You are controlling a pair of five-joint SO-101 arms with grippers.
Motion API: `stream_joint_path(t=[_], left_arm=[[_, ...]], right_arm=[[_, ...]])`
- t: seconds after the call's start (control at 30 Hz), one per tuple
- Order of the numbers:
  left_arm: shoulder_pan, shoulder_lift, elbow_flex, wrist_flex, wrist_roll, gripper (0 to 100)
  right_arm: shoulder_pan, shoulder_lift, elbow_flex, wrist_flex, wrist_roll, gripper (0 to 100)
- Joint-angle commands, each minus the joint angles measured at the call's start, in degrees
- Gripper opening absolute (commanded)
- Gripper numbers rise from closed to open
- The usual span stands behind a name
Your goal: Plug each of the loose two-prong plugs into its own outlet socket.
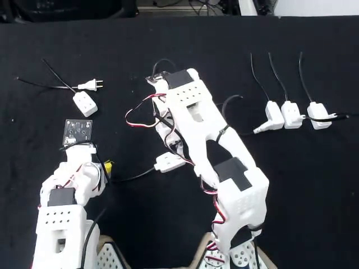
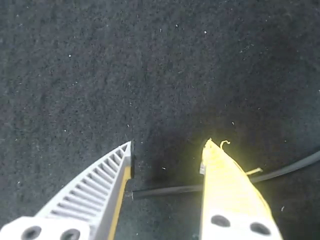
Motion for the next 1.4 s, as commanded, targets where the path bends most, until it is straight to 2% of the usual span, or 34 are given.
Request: stream_joint_path(t=[0.0,0.37,0.67,0.8,1.37], left_arm=[[-0.48,-0.44,-0.31,-0.79,0.09,23],[-0.48,-0.44,-0.31,-0.79,0.09,23],[-0.48,-0.44,-0.31,-0.79,0.09,23],[-0.48,-0.44,-0.31,-0.79,0.09,23],[-0.48,-0.44,-0.31,-0.79,0.09,23]], right_arm=[[0.62,-0.4,-0.31,0.79,0.97,1.1],[3.69,5.14,-3.12,0.53,2.29,1.1],[3.34,5.32,-4.26,1.49,1.93,1.1],[3.25,5.49,-4.26,1.23,-1.23,1.1],[2.64,5.58,-4.26,-1.58,-3.6,1.1]])
